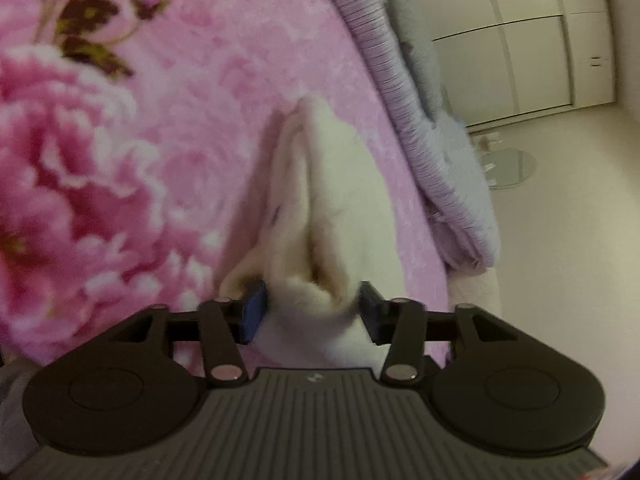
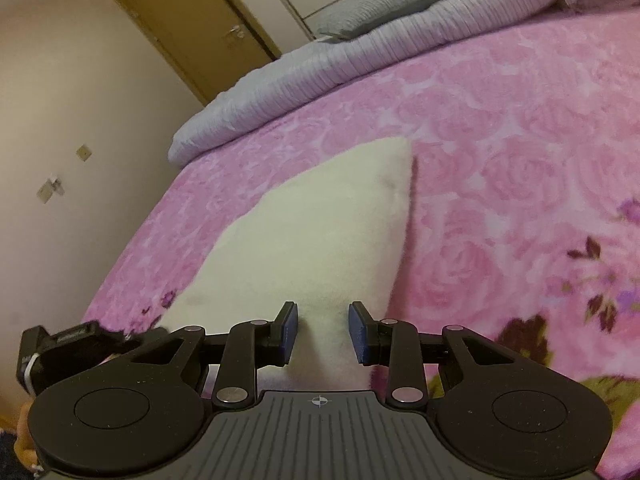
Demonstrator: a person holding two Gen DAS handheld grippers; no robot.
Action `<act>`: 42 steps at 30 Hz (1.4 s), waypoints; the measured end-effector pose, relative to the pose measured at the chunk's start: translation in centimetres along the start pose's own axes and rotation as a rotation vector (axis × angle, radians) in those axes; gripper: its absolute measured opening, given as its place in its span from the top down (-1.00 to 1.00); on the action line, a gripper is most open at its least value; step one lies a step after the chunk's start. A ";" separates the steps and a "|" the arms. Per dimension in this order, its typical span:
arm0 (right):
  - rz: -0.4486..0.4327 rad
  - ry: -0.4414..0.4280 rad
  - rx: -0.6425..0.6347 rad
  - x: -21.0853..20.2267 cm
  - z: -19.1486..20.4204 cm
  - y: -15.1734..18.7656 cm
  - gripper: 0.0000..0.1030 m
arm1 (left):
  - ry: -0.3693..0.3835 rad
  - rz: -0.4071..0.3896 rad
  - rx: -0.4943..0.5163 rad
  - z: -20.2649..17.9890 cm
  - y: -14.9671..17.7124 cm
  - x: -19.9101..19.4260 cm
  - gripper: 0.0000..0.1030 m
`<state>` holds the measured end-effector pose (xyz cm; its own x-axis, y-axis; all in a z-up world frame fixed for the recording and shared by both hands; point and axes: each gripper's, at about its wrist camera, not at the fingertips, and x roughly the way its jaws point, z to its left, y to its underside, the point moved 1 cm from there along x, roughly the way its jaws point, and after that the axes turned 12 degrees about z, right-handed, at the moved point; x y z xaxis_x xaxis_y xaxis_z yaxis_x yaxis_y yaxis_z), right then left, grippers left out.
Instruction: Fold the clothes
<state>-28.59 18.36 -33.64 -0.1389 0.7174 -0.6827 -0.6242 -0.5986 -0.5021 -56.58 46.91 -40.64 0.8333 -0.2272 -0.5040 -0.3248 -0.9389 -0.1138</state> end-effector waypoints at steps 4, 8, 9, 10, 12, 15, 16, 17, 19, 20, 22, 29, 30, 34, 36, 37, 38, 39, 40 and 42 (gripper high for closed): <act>0.031 0.109 -0.176 0.8 1.8 1.0 0.38 | -0.037 -0.046 0.057 0.3 0.7 -0.5 0.66; 0.071 0.208 -0.275 2.9 1.4 2.8 0.38 | -0.030 -0.078 0.001 2.6 2.8 0.2 0.67; 0.068 0.204 -0.269 3.0 0.9 3.0 0.38 | -0.039 -0.085 0.018 2.4 2.5 0.3 0.67; 0.068 0.194 -0.257 3.1 0.6 3.0 0.38 | -0.049 -0.092 0.036 2.2 2.3 0.4 0.67; 0.072 0.201 -0.263 3.0 1.0 2.8 0.37 | -0.108 -0.094 0.121 0.7 1.2 0.7 0.67; 0.075 0.234 -0.304 3.0 2.1 2.9 0.37 | -0.152 -0.081 0.166 0.2 0.6 0.9 0.66; 0.074 0.246 -0.310 3.2 2.2 3.1 0.37 | -0.145 -0.079 0.151 0.6 0.7 1.0 0.62; 0.072 0.249 -0.306 3.3 2.1 3.3 0.37 | -0.137 -0.077 0.136 1.0 0.8 1.0 0.60; 0.077 0.227 -0.277 3.1 1.7 3.2 0.37 | -0.138 -0.077 0.120 1.1 1.2 0.4 0.58; 0.090 0.203 -0.253 2.8 1.4 2.7 0.37 | -0.147 -0.080 0.121 0.9 1.4 -0.2 0.58; 0.089 0.156 -0.210 1.7 1.1 1.5 0.37 | -0.191 -0.108 0.198 -1.4 1.2 -1.6 0.61; -0.023 0.107 -0.156 0.6 0.5 -3.4 0.37 | -0.231 -0.143 0.447 -8.7 -1.6 -2.1 0.64; -0.022 0.114 -0.161 1.1 0.6 -3.8 0.37 | -0.243 -0.115 0.479 -9.2 -1.8 -0.9 0.65; -0.001 0.120 -0.211 3.3 1.5 -4.1 0.37 | -0.326 -0.031 0.574 -8.9 -1.5 3.0 0.71; 0.030 0.150 -0.266 4.8 1.8 -3.5 0.38 | -0.404 -0.027 0.608 -7.4 -1.2 4.4 0.81; 0.047 0.168 -0.296 5.6 1.9 -3.2 0.38 | -0.396 -0.039 0.598 -6.2 -1.1 4.4 0.84; 0.064 0.186 -0.326 6.4 1.9 -2.8 0.38 | -0.377 -0.043 0.562 -5.7 -1.3 4.3 0.87; 0.084 0.190 -0.344 6.7 2.0 -2.9 0.38 | -0.360 -0.046 0.527 -5.2 -1.6 4.3 0.87; 0.106 0.179 -0.350 6.6 1.9 -3.5 0.38 | -0.359 -0.032 0.518 -5.2 -2.1 4.4 0.88; 0.151 0.158 -0.363 6.4 1.8 -4.5 0.37 | -0.370 -0.002 0.522 -6.5 -3.3 4.5 0.91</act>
<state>-28.08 26.29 -34.80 -0.0709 0.5657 -0.8216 -0.2908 -0.7996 -0.5254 -48.86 47.28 -36.92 0.6551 -0.0341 -0.7548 -0.5765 -0.6684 -0.4701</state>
